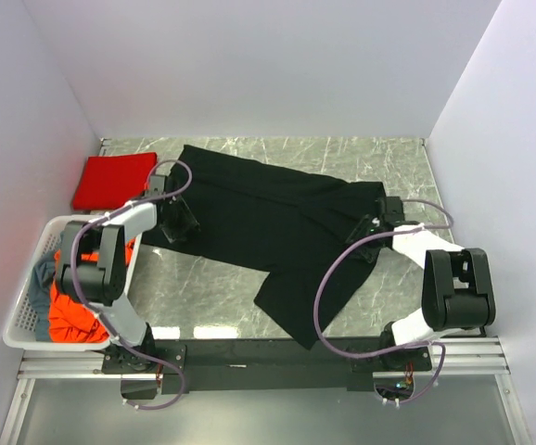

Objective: Fold and stack the t-shirts
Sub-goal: Fold the tshirt

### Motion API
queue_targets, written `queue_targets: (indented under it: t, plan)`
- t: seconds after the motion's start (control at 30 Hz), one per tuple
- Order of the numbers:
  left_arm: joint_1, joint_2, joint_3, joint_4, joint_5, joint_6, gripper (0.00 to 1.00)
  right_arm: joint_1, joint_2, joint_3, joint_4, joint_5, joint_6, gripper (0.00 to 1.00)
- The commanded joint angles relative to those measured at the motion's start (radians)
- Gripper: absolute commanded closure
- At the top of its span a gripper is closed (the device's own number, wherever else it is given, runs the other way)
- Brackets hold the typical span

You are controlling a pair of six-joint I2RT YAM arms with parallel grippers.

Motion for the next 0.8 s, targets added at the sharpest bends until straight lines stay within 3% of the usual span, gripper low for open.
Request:
queue_targets:
  t: [0.0,0.2,0.43,0.6,0.77]
  plan:
    - [-0.031,-0.018,-0.127,-0.066,0.071,-0.074,0.45,-0.099,0.034,-0.004,-0.046,0.058,-0.005,0.48]
    - [-0.090,-0.173,-0.298,-0.060,0.132,-0.195,0.45,-0.329,-0.018,-0.001,-0.095,0.107,-0.029,0.47]
    - [-0.225,-0.499,-0.492,-0.081,0.211,-0.367,0.44,-0.512,-0.084,-0.022,-0.118,0.147,-0.057,0.46]
    - [-0.243,-0.670,-0.575,-0.127,0.209,-0.433,0.42,-0.525,-0.194,-0.042,-0.118,0.178,-0.036,0.46]
    - [-0.216,-0.682,-0.413,-0.172,0.073,-0.360,0.35,-0.422,-0.329,-0.036,-0.102,0.138,-0.031,0.46]
